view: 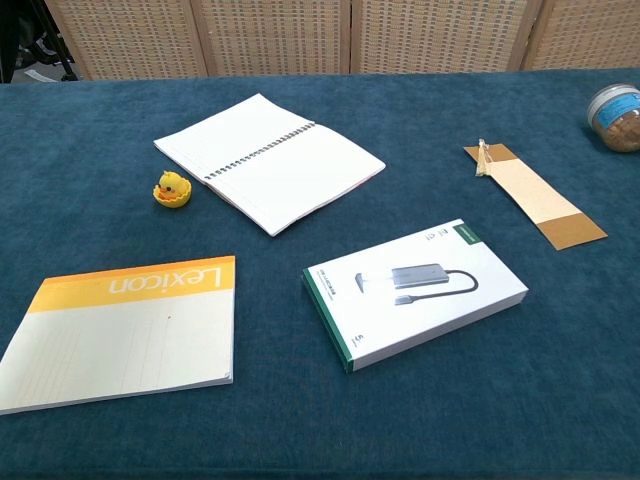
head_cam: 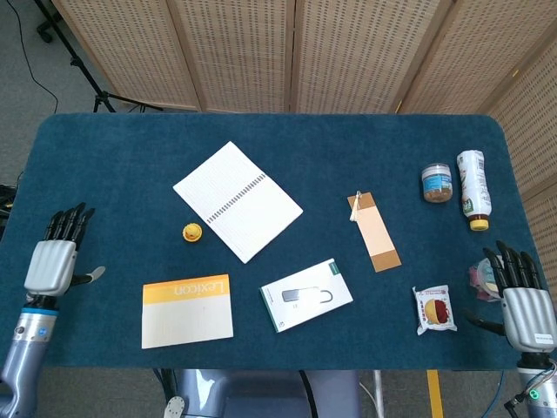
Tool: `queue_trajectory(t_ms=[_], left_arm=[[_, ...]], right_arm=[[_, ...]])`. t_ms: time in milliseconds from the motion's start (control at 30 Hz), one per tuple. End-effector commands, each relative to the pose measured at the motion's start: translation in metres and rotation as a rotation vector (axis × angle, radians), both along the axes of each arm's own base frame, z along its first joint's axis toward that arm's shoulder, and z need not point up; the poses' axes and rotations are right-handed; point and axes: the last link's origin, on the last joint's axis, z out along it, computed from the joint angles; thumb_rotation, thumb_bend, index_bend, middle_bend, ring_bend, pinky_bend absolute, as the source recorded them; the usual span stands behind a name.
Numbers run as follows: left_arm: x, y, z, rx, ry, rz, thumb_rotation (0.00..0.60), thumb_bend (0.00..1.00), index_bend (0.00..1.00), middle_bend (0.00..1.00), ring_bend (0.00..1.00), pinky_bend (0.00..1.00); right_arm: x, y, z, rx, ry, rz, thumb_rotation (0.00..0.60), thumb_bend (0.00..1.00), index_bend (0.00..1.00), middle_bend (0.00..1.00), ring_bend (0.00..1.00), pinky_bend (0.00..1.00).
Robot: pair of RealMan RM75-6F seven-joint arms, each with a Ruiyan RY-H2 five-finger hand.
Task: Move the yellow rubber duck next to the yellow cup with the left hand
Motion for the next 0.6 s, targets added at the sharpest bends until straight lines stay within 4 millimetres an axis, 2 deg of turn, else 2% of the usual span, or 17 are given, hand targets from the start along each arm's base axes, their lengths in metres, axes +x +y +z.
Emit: queue_trajectory(t_ms=[33, 300, 600], left_arm=[[-0.014, -0.021, 0.006, 0.021, -0.023, 0.001, 0.600, 0.00, 0.00, 0.00, 0.00, 0.00], [-0.017, -0.046, 0.020, 0.030, 0.043, 0.012, 0.600, 0.00, 0.00, 0.00, 0.00, 0.00], [-0.013, -0.051, 0.018, -0.010, 0.078, 0.017, 0.600, 0.00, 0.00, 0.00, 0.00, 0.00]], right_arm=[[0.000, -0.001, -0.002, 0.008, 0.002, 0.000, 0.600, 0.00, 0.00, 0.00, 0.00, 0.00], [0.002, 0.000, -0.001, 0.009, 0.001, 0.006, 0.600, 0.00, 0.00, 0.00, 0.00, 0.00], [0.000, -0.001, -0.003, 0.025, 0.008, -0.003, 0.600, 0.00, 0.00, 0.00, 0.00, 0.00]])
